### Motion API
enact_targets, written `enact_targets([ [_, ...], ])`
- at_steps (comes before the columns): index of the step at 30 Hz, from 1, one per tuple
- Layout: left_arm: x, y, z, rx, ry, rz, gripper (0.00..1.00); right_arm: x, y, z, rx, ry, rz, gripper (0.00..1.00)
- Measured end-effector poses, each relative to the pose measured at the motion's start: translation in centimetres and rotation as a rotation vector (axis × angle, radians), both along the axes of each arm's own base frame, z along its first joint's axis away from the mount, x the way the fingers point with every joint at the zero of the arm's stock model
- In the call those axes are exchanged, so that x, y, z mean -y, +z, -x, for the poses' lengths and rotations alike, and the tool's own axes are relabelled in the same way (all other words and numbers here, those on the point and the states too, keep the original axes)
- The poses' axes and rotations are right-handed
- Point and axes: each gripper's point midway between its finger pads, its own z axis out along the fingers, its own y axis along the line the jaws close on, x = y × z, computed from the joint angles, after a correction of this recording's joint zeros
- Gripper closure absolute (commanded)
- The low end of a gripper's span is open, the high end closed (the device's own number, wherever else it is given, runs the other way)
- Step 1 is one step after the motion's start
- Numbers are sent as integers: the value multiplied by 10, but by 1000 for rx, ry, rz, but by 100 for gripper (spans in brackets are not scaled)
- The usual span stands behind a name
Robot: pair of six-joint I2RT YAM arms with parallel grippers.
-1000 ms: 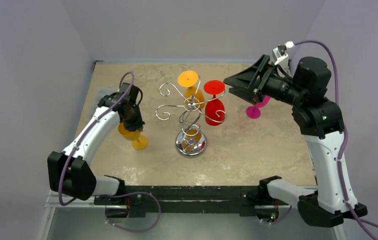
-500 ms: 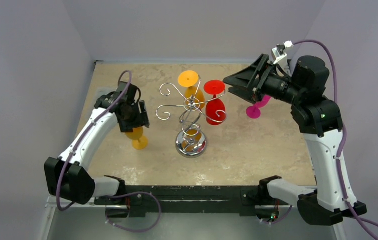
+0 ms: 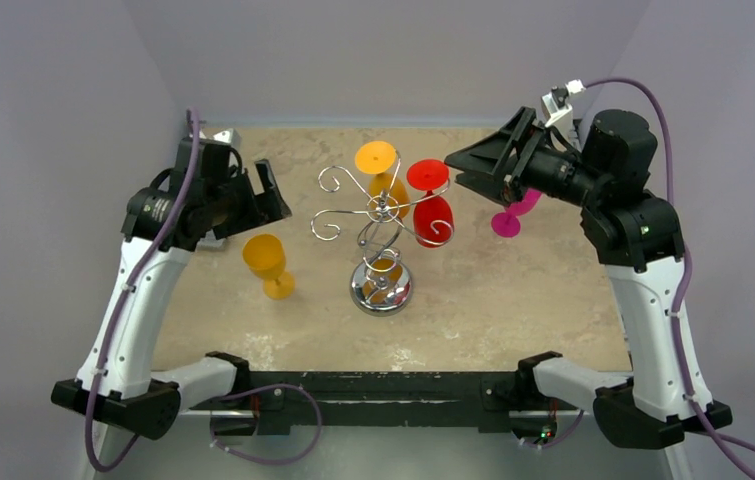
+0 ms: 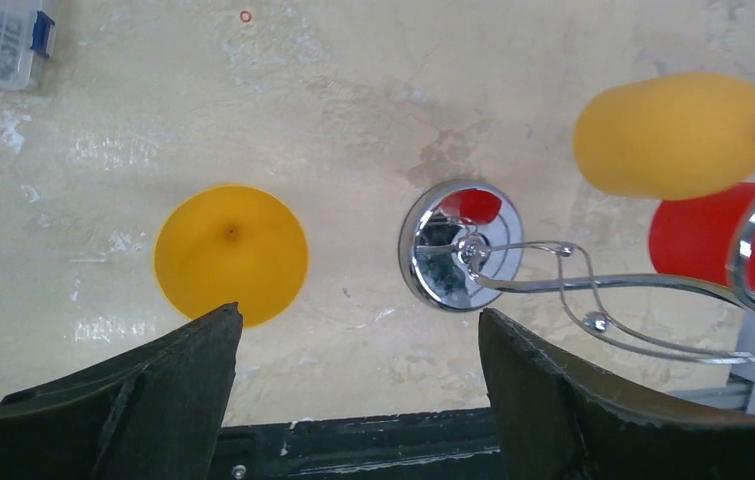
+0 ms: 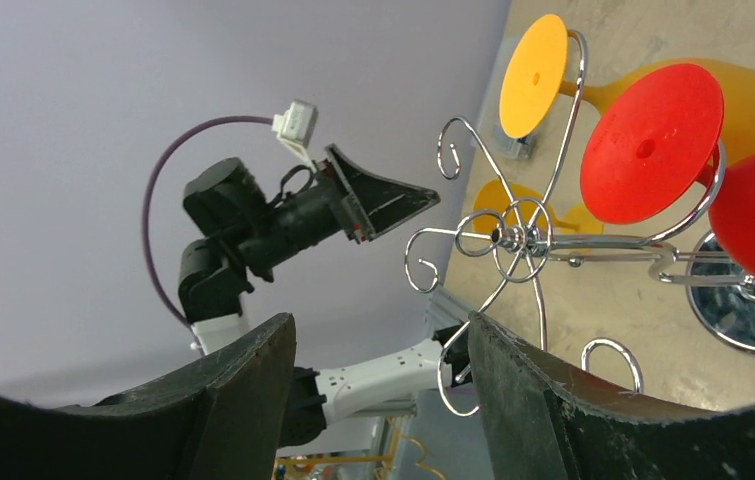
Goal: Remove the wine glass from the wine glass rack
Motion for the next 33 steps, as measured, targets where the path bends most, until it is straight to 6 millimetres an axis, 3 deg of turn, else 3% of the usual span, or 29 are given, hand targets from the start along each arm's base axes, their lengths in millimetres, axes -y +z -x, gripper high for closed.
enact_targets([
  [16, 17, 95, 49, 231, -127, 182, 11, 2, -2, -7, -13, 4, 88, 40],
  [26, 41, 134, 74, 341, -256, 336, 12, 7, -33, -29, -150, -62, 160, 46],
  [33, 50, 152, 86, 391, -309, 413, 12, 17, -41, -62, -179, -115, 186, 52],
])
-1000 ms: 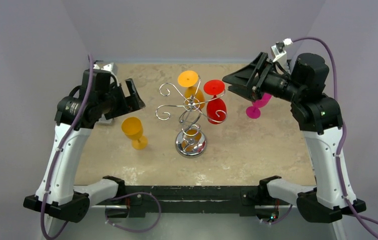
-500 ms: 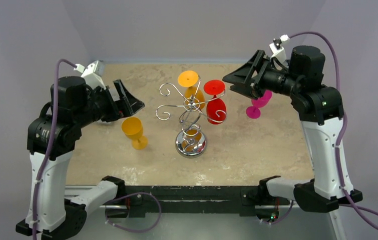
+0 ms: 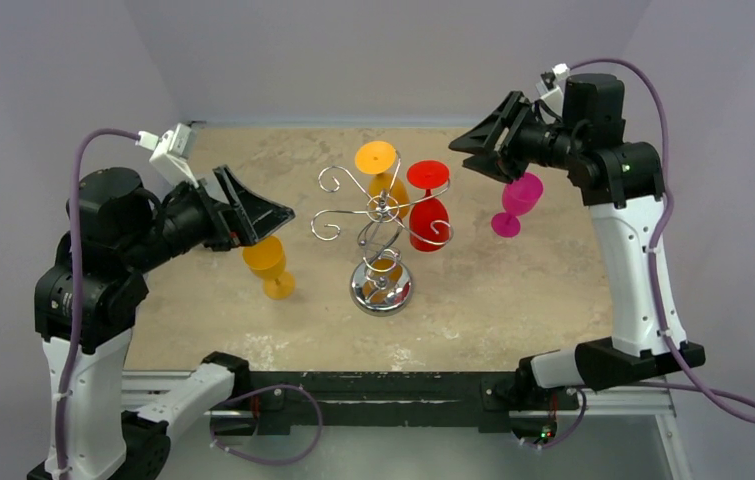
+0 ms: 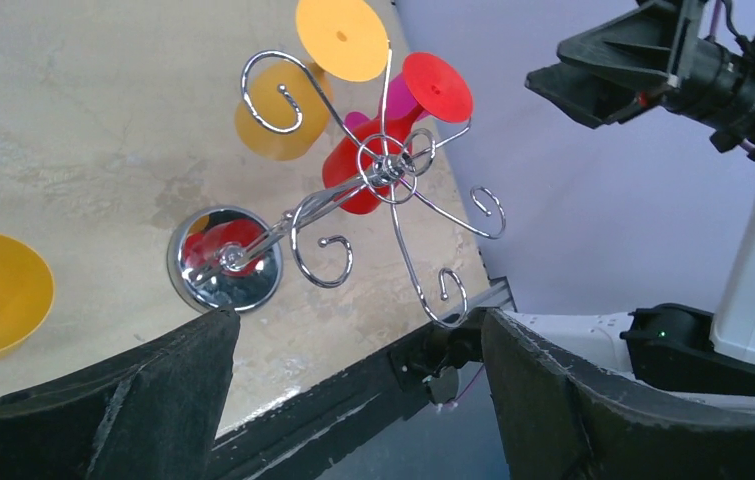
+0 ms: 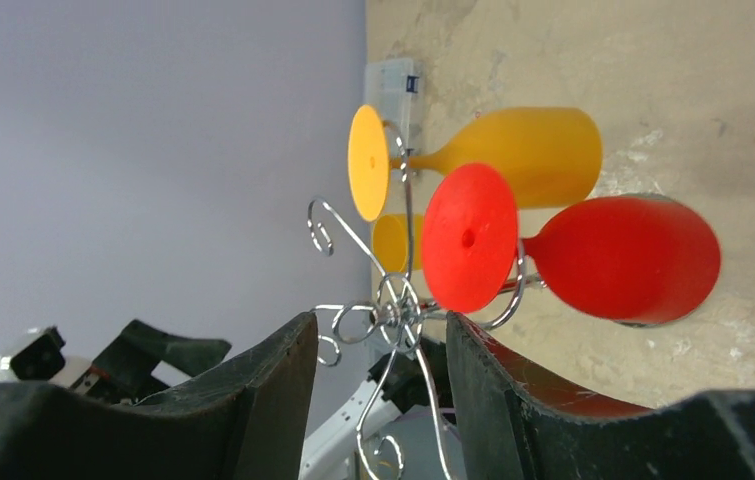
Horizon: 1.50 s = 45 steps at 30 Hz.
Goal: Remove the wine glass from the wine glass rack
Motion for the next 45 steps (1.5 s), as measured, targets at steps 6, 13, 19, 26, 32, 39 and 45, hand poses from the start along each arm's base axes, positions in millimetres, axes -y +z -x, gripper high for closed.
enact_targets([
  [6, 2, 6, 12, 18, -21, 30, 12, 8, -14, -21, -37, -17, 7, 55],
  [13, 2, 8, 18, 28, -28, 43, 13, 3, -30, -29, -77, 24, -9, 56],
  [19, 4, 10, 19, 28, -41, 57, 13, 0, -47, -35, -113, 43, -20, 56],
  [26, 8, 17, 20, 53, -68, 77, 13, -3, -56, -38, -124, 62, -32, 57],
  [32, 11, 21, 19, 65, -83, 85, 13, -6, -70, -41, -147, 70, -39, 57],
  [39, 14, 19, 16, 52, -95, 85, 13, -9, -78, -44, -168, 74, -61, 57],
  [45, 15, 18, 13, 43, -100, 84, 13, -12, -71, -48, -145, 82, -91, 58],
])
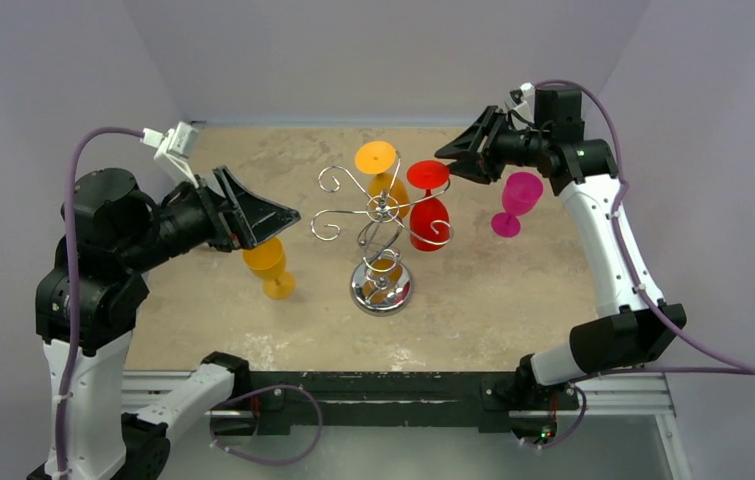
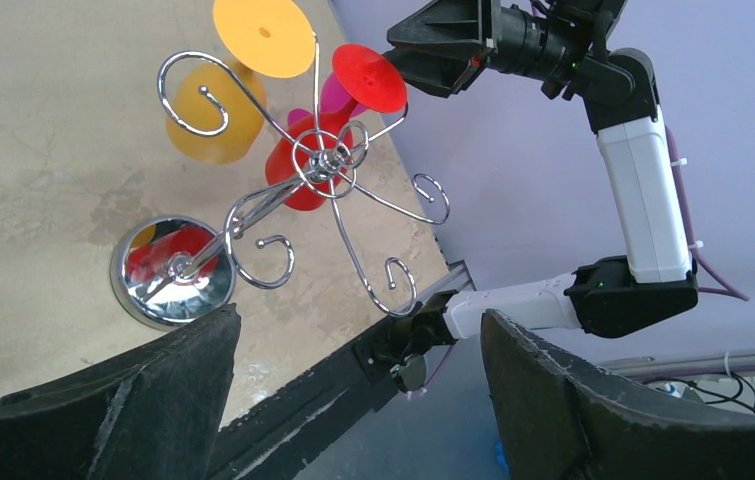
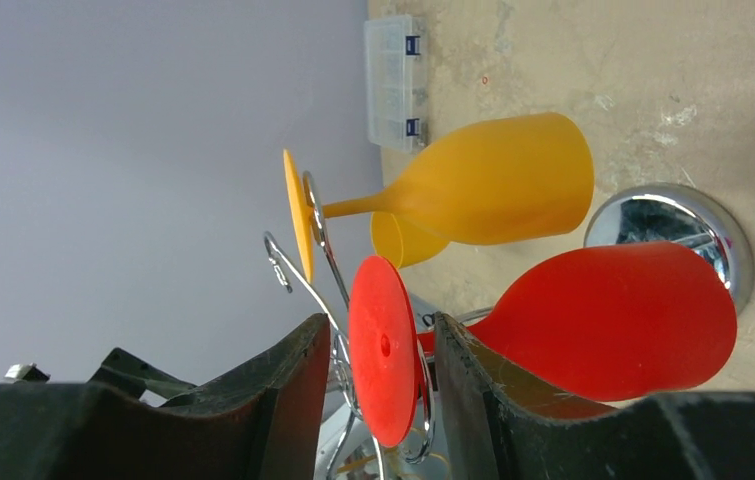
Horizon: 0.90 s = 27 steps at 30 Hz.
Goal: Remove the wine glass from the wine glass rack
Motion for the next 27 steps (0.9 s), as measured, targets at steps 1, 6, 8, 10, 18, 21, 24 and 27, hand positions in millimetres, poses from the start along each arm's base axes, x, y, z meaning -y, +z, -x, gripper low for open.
enact_targets([
  [1, 0, 0, 0, -1, 0, 0, 13, 0, 1, -1, 4, -1, -3, 59],
  [6, 1, 0, -2, -2, -7, 1, 13, -1, 2, -3, 6, -4, -17, 60],
  [8, 2, 1, -3, 0, -8, 2, 13, -2, 1, -2, 1, -3, -23, 60],
  [10, 3, 1, -4, 3, -10, 3, 13, -3, 0, -2, -3, 2, -31, 61],
  [18, 3, 3, -6, 10, -11, 6, 13, -6, -3, -2, -20, 15, -56, 64],
  [21, 4, 3, -7, 13, -14, 8, 14, -7, -1, -1, -14, 22, -64, 67],
  [24, 4, 2, -8, 13, -14, 9, 14, -8, 0, -1, -12, 24, -71, 70],
  [27, 5, 0, -9, 4, -12, 13, 14, -9, 2, 0, -6, 30, -79, 73],
])
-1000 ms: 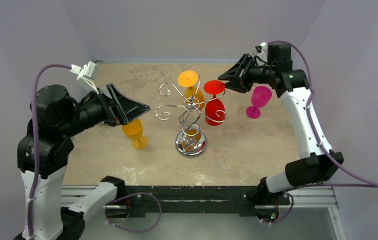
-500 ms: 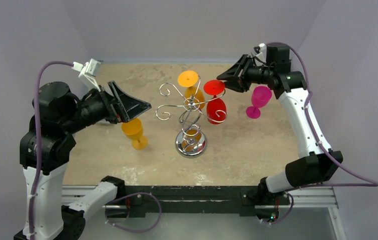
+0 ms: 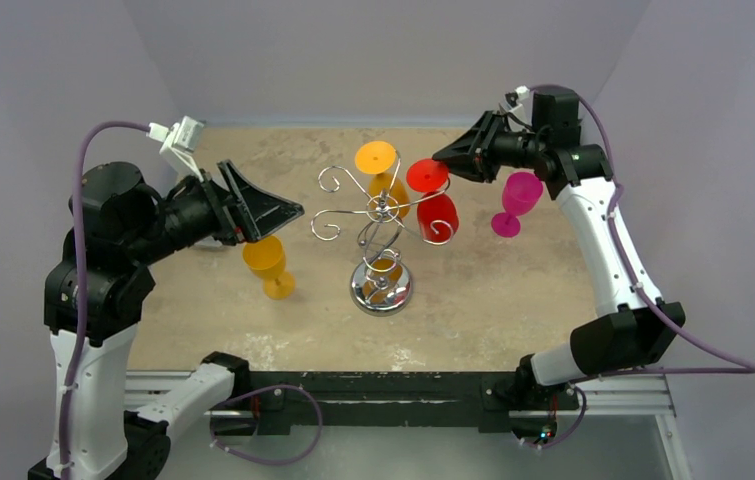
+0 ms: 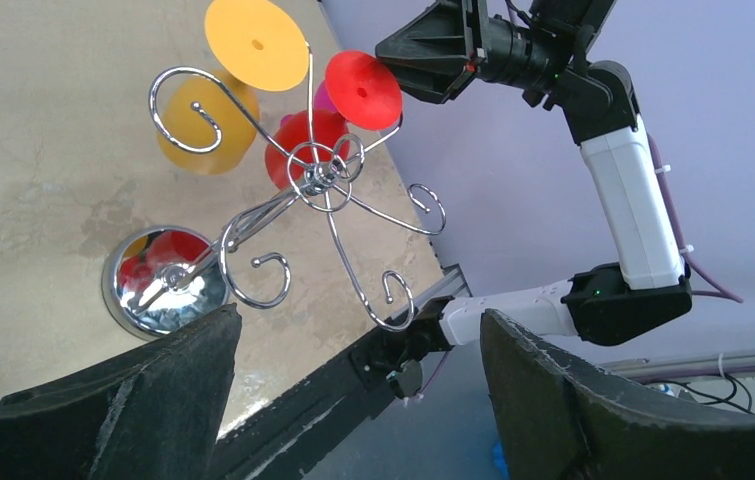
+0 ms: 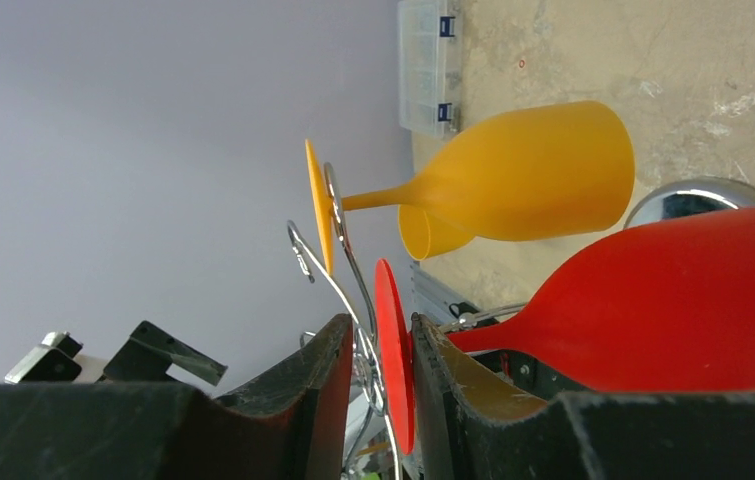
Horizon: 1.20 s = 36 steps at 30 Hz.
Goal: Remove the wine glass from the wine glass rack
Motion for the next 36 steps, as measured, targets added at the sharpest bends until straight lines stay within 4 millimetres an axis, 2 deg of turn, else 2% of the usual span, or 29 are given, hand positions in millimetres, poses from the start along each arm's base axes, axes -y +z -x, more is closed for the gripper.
enact_targets([
  [17, 2, 4, -4, 4, 6, 25, 14, -5, -3, 3, -4, 25, -12, 82],
  [24, 2, 5, -3, 0, 8, 33, 14, -6, -5, 5, -10, 38, -16, 90],
  [29, 2, 5, -3, 0, 9, 37, 14, -6, -5, 5, -8, 42, -15, 100],
  [36, 2, 6, -3, 2, 10, 39, 14, -6, -5, 5, -6, 42, -14, 100],
])
